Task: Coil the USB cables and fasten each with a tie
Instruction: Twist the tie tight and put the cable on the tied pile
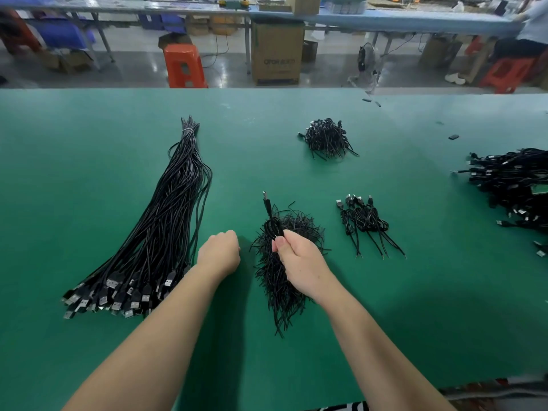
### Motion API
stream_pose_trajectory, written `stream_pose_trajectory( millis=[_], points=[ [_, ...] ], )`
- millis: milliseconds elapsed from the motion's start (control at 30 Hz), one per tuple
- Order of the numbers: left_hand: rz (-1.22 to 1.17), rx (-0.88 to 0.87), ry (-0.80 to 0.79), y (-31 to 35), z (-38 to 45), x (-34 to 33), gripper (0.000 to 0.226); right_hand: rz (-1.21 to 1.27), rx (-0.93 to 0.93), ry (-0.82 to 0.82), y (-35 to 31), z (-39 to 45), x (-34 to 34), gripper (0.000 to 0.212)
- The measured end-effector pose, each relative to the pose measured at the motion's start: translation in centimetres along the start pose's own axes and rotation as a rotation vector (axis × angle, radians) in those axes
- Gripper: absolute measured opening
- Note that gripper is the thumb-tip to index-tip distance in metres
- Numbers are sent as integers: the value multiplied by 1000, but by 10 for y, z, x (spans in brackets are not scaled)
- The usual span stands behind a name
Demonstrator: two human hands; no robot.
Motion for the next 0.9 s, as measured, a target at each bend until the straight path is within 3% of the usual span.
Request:
stream_pose_trajectory(
  millis=[233,433,500,633,733,900],
  points=[
    [-49,-2,-29,-27,-10,17,17,63,-16,-10,-9,-3,-4,31],
    [106,57,66,-46,-31,34,24,26,8,-3,-13,-5,-5,29],
    [-7,85,98,-52,-37,41,18,44,29,-12,-17,-7,-8,28],
    [-456,102,166,-56,-52,60,14,139,42,-45,-19,-8,-16,29],
    [-677,-36,265,-40,-79,79,14,180,56,-103,-20,-9,-28,28],
    [-803,-252,377,-16,-118,94,16,269,9,-124,-17,-8,-44,30]
  ],
)
Point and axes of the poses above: each hand's wrist, its own z-axis towards the middle knuckle, its own x-axis out of the back of the hand, y = z × x, the point moved 8 cm from there along z, towards the middle knuckle, and after that the axes turned 9 degrees about x, right-handed, at the moved point
